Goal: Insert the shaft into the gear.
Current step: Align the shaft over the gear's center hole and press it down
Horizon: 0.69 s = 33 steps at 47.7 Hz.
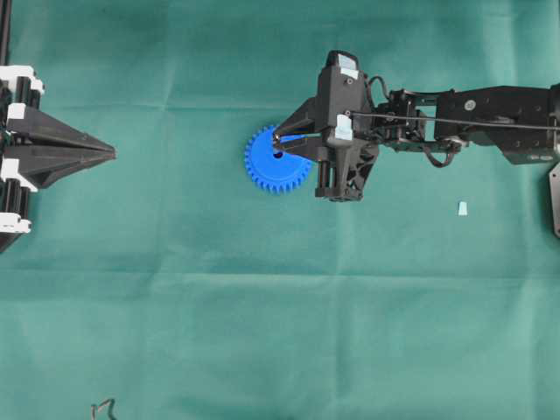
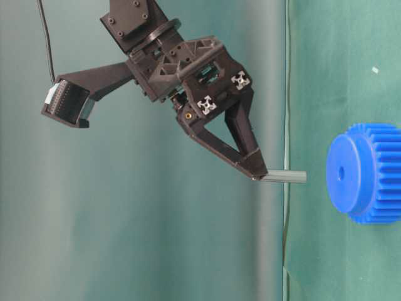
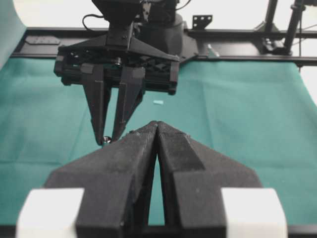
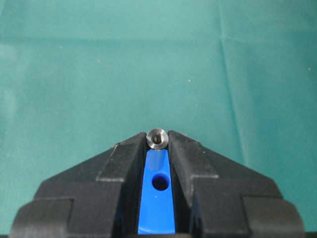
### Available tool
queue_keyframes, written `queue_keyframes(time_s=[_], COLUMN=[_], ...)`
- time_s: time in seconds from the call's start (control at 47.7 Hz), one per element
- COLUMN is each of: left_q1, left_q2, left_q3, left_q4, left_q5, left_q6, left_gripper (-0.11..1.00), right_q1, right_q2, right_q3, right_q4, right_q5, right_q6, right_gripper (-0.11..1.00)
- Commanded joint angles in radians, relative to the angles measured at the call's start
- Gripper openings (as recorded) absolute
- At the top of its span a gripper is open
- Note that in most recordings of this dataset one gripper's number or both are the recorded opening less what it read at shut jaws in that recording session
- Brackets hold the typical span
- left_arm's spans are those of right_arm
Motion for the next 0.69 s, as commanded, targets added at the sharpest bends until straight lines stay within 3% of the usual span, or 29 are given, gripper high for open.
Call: queue_keyframes(time_s=[0.0,0.671], left_q1=[-0.002,-0.002], left_q2=[0.005,0.003], left_q3=[-0.028,-0.028], left_q4=[0.003,0.003], left_q5=[-0.005,-0.005], left_q6=[0.000,0.002], left_gripper=[0.00,0.00], right_q1=[-0.003,-0.015], right_q2=[-0.009,0.167], right_q3=[-0.023,0.000], right_q4=[-0.002,0.006], right_q5=[-0.006,-0.121], right_q6=[-0.002,0.008], right_gripper=[0.17,0.17])
